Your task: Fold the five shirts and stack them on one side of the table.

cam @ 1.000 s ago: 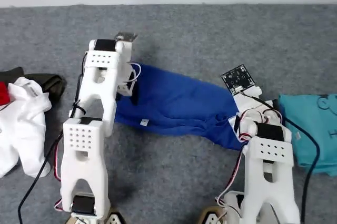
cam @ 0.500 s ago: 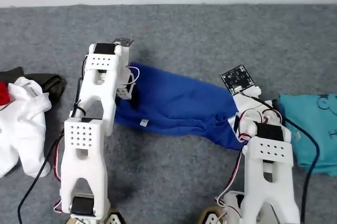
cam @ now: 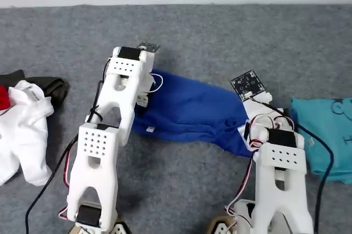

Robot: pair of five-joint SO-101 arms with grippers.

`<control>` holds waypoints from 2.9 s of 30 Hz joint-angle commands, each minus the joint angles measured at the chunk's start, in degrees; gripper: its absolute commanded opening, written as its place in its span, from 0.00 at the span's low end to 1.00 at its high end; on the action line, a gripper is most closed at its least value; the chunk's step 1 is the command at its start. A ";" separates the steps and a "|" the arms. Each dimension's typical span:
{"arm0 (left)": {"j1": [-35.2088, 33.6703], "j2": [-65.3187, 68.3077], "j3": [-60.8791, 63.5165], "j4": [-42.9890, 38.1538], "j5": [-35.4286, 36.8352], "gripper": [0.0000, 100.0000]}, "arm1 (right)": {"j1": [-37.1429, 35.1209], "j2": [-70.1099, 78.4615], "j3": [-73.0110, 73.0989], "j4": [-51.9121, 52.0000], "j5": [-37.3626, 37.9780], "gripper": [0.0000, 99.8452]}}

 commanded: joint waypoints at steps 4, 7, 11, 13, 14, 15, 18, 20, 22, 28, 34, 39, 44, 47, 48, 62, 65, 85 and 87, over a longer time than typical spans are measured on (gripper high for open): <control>1.49 -5.98 0.04 1.05 0.18 0.01 | 1.10 -2.07 -0.26 0.22 -0.53 0.37; 3.60 -12.22 0.13 1.05 0.09 0.01 | 2.33 -2.07 -0.35 0.04 -1.49 0.37; 9.41 -18.81 0.13 1.05 0.00 0.01 | 5.93 -2.07 -2.55 0.31 -6.33 0.37; 13.27 -21.01 0.04 1.05 -0.70 0.01 | 8.57 -2.07 -3.60 0.31 -7.30 0.37; 15.30 -21.89 0.04 0.97 -1.76 0.01 | 9.89 -2.07 -3.96 0.57 -7.38 0.37; 17.41 -22.59 0.04 0.97 -2.81 0.01 | 11.12 -2.07 -4.57 1.45 -7.03 0.37; 23.47 -23.47 -0.31 0.97 -3.87 0.01 | 14.20 -2.07 -6.95 4.79 -7.03 0.37; 27.43 -23.38 -0.31 0.97 -3.87 0.01 | 16.48 -2.07 -8.70 6.55 -7.03 0.37; 30.95 -23.74 -0.40 0.97 -3.96 0.01 | 19.21 -2.07 -10.64 8.22 -7.03 0.37; 37.27 -23.91 -2.68 0.97 -4.75 0.01 | 31.43 -2.07 -16.35 11.21 -6.95 0.37; 38.42 -24.18 -6.46 1.05 -4.75 0.01 | 36.53 -2.07 -16.35 11.21 -2.99 0.37; 40.88 -29.63 -9.36 0.97 -4.75 0.01 | 36.62 -1.98 -16.35 11.03 -2.90 0.37; 45.36 -30.59 -12.53 -0.35 -4.84 0.01 | 36.79 -1.98 -16.35 10.95 -2.64 0.37; 46.07 -27.60 -13.49 -2.64 -4.84 0.01 | 36.88 -1.98 -16.35 11.03 -2.64 0.37; 46.07 -26.11 -14.11 -3.08 -4.84 0.01 | 37.23 -1.98 -16.35 11.12 -2.64 0.37; 51.16 5.27 -45.41 -5.45 -4.57 0.01 | 47.43 -2.07 -20.13 11.21 -2.46 0.37; 52.40 10.29 -51.65 -5.36 -4.75 0.01 | 47.43 -2.07 -20.13 11.21 -2.46 0.37; 47.47 6.24 -53.14 -13.36 -4.84 0.15 | 47.43 -2.07 -20.13 11.21 -2.46 0.37; 46.86 4.75 -53.14 -14.24 -4.92 0.15 | 47.43 -2.07 -20.13 11.30 -2.46 0.37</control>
